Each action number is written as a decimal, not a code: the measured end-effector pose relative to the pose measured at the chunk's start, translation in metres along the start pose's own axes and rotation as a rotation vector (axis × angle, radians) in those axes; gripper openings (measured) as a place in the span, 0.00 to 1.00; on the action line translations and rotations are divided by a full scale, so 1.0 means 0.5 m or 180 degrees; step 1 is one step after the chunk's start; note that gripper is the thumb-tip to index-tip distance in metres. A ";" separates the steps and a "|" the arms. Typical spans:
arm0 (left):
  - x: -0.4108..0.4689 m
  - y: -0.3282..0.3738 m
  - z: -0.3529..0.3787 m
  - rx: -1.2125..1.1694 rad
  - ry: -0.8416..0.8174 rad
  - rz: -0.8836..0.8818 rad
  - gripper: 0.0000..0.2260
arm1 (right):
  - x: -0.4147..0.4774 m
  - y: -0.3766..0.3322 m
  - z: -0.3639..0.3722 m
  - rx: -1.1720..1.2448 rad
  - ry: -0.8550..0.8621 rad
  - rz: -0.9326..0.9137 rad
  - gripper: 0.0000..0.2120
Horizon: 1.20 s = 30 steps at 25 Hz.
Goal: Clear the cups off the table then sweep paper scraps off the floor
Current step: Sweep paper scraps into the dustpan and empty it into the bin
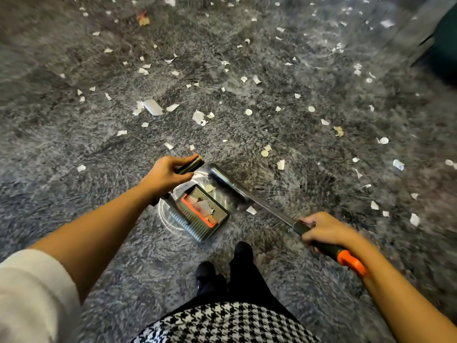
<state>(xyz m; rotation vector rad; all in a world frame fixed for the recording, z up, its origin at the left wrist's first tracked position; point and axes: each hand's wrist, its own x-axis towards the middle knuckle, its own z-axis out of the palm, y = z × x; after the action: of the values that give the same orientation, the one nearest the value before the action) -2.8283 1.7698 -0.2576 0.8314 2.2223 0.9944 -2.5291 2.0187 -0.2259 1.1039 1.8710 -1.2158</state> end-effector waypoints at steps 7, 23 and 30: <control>-0.016 -0.004 -0.002 0.0024 -0.0094 -0.0039 0.24 | 0.017 0.006 0.052 0.0952 0.0383 0.0611 0.04; -0.054 -0.039 -0.034 0.0028 0.0407 -0.0389 0.22 | 0.045 -0.121 0.050 0.2304 -0.0437 0.0637 0.11; -0.043 -0.047 -0.031 0.0028 0.0568 -0.0428 0.22 | 0.075 -0.150 0.060 0.0266 0.0176 -0.0063 0.20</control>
<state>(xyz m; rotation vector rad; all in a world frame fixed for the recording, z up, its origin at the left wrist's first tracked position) -2.8322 1.7349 -0.2620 0.6079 2.3989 1.0294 -2.6109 1.9857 -0.2394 1.1775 1.8913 -1.2973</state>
